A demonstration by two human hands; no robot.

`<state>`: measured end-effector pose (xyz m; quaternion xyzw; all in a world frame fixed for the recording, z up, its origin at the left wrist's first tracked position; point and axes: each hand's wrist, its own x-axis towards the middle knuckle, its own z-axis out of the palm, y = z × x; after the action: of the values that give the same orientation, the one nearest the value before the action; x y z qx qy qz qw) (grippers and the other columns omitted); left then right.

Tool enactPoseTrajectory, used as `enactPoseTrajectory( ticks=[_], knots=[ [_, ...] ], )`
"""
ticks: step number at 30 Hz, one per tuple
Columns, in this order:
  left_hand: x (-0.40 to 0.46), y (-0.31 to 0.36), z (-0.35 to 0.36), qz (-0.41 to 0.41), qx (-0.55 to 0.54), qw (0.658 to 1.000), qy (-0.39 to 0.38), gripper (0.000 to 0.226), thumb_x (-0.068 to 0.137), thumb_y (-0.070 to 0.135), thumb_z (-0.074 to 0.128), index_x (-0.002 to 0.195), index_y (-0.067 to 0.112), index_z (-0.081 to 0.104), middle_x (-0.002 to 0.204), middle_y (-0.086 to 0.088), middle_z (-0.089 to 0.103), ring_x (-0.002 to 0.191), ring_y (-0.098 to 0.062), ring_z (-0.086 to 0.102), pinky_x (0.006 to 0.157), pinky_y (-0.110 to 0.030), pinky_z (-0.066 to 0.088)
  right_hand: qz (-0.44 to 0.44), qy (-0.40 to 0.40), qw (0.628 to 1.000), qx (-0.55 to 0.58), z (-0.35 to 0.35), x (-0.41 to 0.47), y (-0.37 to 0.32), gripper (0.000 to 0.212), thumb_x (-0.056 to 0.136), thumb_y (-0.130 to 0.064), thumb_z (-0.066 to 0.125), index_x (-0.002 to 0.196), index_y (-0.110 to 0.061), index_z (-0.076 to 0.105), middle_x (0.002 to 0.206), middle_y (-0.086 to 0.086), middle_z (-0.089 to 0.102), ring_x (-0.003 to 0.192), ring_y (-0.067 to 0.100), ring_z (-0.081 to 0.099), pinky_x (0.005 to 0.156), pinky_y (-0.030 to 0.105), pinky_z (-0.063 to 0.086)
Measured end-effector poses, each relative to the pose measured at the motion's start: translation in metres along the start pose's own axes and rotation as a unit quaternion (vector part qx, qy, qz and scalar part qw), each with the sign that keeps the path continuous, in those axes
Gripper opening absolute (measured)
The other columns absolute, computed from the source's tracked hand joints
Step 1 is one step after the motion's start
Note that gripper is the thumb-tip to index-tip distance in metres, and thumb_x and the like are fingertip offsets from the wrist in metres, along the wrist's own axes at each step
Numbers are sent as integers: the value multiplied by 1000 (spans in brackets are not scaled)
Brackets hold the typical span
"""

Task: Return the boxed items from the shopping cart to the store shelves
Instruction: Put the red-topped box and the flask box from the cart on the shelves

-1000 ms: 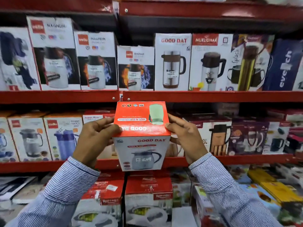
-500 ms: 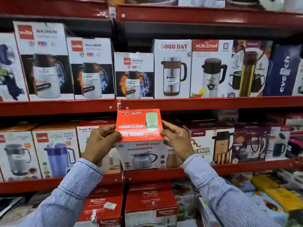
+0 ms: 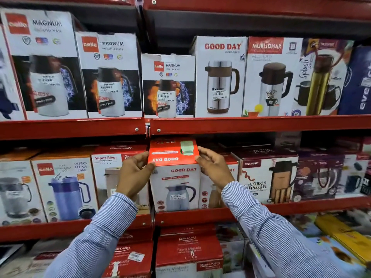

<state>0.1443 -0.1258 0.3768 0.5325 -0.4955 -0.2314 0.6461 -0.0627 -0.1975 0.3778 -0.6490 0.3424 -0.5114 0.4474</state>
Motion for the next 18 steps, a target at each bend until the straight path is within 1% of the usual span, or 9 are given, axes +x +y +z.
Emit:
enactPoseTrajectory(
  ticks=[2,4,6,8,9,10,13,16,18],
  knots=[
    [5,-2,3,-3,2,1000,2,42,89,-5,58,130,4,55,108,-3,71,98,-15,68,86,-28,57,11,-9,1000,-6,0,6,2,39,92,-11,58,130,-19,55,113,-2,69,105,12,66,86,26,55],
    [9,-6,7,3,9,1000,6,43,89,-5,59,130,5,56,106,-1,72,93,-9,68,77,-20,58,13,-17,999,-36,1,10,3,41,92,-12,58,132,-18,53,115,-2,69,104,12,66,76,18,54],
    [11,-10,9,8,29,999,27,43,89,-1,61,131,7,56,114,-3,72,99,-12,68,85,-29,59,-1,-22,997,-69,0,13,3,44,92,-16,59,135,-14,51,126,-1,64,116,14,61,86,20,53],
    [13,-11,13,15,76,995,60,43,88,5,63,131,10,58,120,-4,71,108,-15,67,97,-42,54,-17,-19,993,-117,-1,12,-1,45,93,-17,58,136,-9,49,122,-9,56,113,6,53,77,4,48],
    [14,-12,14,21,108,991,75,43,88,7,64,130,11,58,121,-5,71,110,-16,66,100,-43,52,-25,-9,991,-132,-1,14,-1,46,92,-19,59,136,-6,49,119,-9,55,110,5,53,73,0,45],
    [12,-10,17,30,139,986,84,43,88,9,64,131,10,58,122,-5,70,111,-15,65,102,-42,51,-28,7,989,-146,-1,17,-1,48,92,-21,60,135,-5,50,123,-6,57,111,7,54,77,2,44],
    [7,-7,28,70,223,970,72,52,88,17,63,138,7,49,130,-8,64,118,-20,61,105,-36,47,-38,29,982,-185,4,25,3,49,90,-28,62,133,-6,53,132,9,62,116,14,58,91,19,46],
    [2,-4,40,89,316,944,31,66,86,21,66,143,3,39,139,-13,55,125,-28,54,105,-33,43,-32,29,974,-221,8,29,7,52,90,-29,61,138,-15,48,134,9,60,124,22,56,104,30,45],
    [0,-3,46,87,337,937,16,75,83,23,70,145,6,32,142,-15,48,128,-29,49,105,-33,41,-33,22,969,-244,9,31,10,55,90,-29,60,142,-20,43,136,9,59,126,24,55,106,34,44]
  ],
)
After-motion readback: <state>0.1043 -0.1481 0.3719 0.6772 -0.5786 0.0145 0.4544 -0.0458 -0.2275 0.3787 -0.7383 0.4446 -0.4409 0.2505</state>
